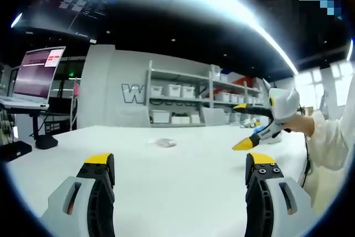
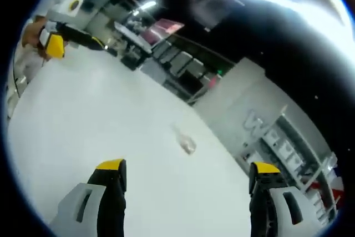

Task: Open the resealable bag by pulling the two sides of the seal apart until the entire bag opening is separated and visibly accessible.

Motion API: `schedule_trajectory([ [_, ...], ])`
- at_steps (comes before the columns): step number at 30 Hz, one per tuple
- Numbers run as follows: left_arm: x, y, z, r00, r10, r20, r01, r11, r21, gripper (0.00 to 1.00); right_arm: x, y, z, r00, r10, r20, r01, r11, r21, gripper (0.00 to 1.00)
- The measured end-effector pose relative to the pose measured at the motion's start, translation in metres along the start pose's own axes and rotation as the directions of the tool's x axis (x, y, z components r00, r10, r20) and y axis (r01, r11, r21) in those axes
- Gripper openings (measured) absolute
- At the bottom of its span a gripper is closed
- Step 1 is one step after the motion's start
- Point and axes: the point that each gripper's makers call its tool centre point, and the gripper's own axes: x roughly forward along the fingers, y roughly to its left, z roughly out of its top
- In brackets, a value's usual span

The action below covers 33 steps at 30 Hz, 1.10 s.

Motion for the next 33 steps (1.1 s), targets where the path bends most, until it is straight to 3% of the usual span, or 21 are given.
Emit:
schedule_trajectory([
  [20,-0.002,0.003,0.003,1.0,0.005,0.01,-0.005,1.0,-0.002,0.97,0.016,-0.003,-0.001,1.0,-0.019,0.019,0.014,0.976,0.217,0.93],
  [33,-0.002,0.005,0.001,1.0,0.009,0.008,-0.009,1.0,-0.002,0.97,0.027,-0.006,0.007,0.996,-0.043,0.074,0.012,0.928,0.372,0.92],
])
